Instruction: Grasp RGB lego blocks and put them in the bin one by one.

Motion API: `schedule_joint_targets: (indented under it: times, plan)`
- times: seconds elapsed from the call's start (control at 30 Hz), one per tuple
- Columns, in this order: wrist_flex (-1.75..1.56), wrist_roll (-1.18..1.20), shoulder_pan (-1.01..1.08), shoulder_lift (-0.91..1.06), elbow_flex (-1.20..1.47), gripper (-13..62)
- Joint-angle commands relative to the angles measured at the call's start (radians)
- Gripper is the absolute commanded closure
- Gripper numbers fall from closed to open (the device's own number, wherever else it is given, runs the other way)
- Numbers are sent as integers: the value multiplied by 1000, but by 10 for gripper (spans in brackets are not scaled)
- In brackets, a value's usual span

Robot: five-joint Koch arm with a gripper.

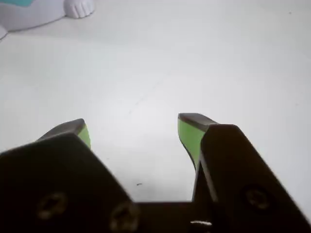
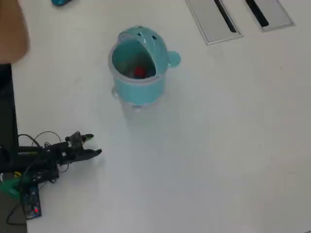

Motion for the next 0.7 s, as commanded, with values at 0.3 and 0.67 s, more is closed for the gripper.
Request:
schedule_joint_targets:
  times: [0.3, 0.67]
  plan:
    - [-61, -2, 5, 77, 72, 164]
    - [-40, 167, 5, 80, 140, 164]
